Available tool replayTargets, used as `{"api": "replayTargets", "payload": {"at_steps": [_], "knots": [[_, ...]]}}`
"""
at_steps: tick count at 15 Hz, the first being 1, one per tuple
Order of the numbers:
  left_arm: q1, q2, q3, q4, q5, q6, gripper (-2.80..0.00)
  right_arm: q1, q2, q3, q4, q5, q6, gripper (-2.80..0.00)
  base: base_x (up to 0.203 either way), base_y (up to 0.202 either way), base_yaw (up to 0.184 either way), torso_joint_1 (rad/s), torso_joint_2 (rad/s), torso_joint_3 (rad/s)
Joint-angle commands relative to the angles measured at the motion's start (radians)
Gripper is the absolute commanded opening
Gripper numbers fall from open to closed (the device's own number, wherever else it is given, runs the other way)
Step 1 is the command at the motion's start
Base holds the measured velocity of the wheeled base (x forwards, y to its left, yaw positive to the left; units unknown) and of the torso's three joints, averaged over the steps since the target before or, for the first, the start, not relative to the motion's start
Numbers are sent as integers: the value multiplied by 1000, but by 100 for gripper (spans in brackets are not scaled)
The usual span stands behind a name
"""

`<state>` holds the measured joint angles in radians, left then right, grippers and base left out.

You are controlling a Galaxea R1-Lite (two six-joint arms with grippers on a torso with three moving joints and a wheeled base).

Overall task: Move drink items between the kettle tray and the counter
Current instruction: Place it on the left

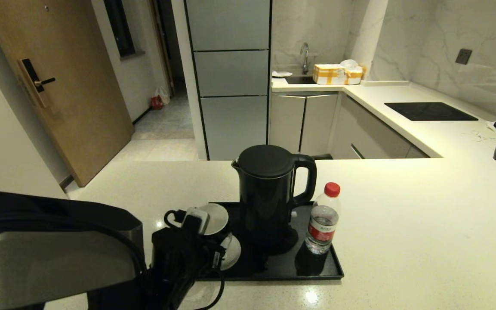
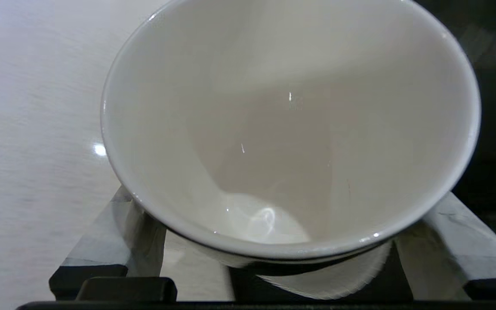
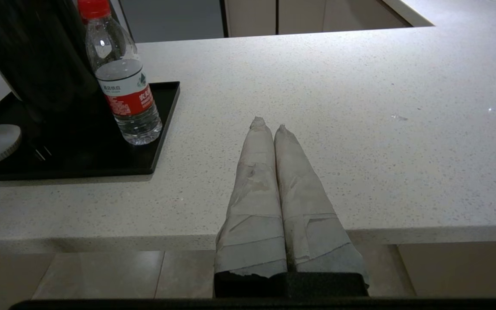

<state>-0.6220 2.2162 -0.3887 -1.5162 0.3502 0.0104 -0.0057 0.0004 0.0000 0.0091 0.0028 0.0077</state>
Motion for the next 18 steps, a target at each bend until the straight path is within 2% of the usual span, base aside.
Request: {"api": "replayTargets", "payload": {"at_steps": [1,3,5,9,15,18], "knots": [[10,-44,7,-6,3,0,-280,0,0,2,0,0,0,-280,0,0,0,0,0,0],[60,-102,1,84,16,-1,-280,0,0,2,0,0,0,-280,0,0,0,0,0,0],[150,-142,-2,149,59,-2,-280,0,0,2,0,0,0,-280,0,0,0,0,0,0],[275,-120,21,156,80,-6,-280,0,0,2,0,0,0,-280,0,0,0,0,0,0],[295,16,31,147,61,-58,-280,0,0,2,0,0,-2,-280,0,0,0,0,0,0],[295,82,39,70,59,-48,-280,0,0,2,0,0,0,-280,0,0,0,0,0,0]]}}
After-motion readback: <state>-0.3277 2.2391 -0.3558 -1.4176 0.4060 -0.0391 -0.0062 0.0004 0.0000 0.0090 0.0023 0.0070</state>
